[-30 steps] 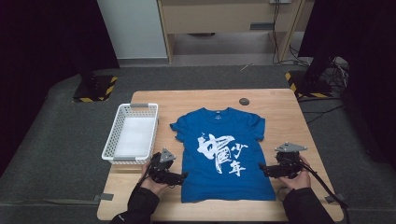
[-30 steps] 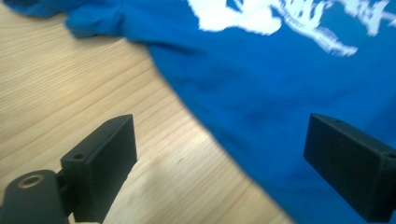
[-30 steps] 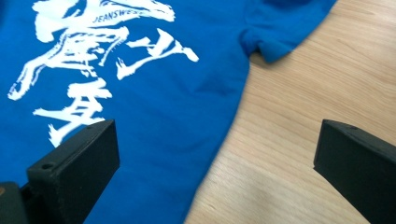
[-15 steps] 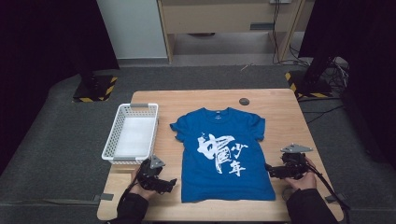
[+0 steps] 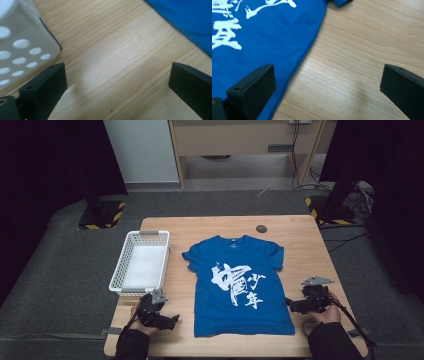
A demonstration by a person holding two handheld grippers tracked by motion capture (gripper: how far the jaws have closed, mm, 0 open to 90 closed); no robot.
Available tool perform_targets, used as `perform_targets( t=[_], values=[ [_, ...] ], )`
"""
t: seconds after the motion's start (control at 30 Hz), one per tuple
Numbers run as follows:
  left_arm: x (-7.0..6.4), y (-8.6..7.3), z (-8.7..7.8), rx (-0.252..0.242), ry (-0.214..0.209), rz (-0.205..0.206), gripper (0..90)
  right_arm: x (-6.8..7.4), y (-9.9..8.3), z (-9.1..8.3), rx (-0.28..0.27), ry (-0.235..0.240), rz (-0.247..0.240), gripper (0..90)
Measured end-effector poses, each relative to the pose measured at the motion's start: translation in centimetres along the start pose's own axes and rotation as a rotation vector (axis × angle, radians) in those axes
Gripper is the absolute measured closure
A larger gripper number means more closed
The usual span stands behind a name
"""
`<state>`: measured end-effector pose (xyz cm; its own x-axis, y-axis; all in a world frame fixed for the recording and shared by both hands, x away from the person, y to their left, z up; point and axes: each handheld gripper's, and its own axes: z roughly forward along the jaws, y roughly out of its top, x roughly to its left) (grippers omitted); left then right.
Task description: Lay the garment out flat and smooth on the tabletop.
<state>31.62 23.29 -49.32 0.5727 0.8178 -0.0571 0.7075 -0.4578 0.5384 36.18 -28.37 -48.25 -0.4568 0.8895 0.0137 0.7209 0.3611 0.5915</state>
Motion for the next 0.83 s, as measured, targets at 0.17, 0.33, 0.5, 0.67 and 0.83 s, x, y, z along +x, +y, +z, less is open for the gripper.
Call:
perform_targets(
  t=[0.17,0.33,0.5,0.67,0.83],
  values=[
    [0.7,-1.0,-0.3,0.011,0.004,-0.03,1.1,-0.2,-0.4,0.1,-0.002,0.004,-0.01,0.5],
    [1.4,-1.8,-0.7,0.003,0.009,-0.06,1.0,-0.8,-1.1,-0.4,-0.019,0.019,0.002,0.5],
    [1.8,-2.3,-0.9,-0.007,0.02,-0.06,1.0,-1.5,-1.8,-0.7,-0.034,0.043,0.011,0.5],
    [2.1,-2.5,-1.0,-0.016,0.028,-0.052,0.9,-1.9,-2.2,-0.7,-0.036,0.049,-0.011,0.5],
    [2.2,-2.7,-0.6,0.004,0.03,-0.048,0.3,-2.3,-2.5,-0.4,-0.018,0.044,-0.015,0.5]
  ],
)
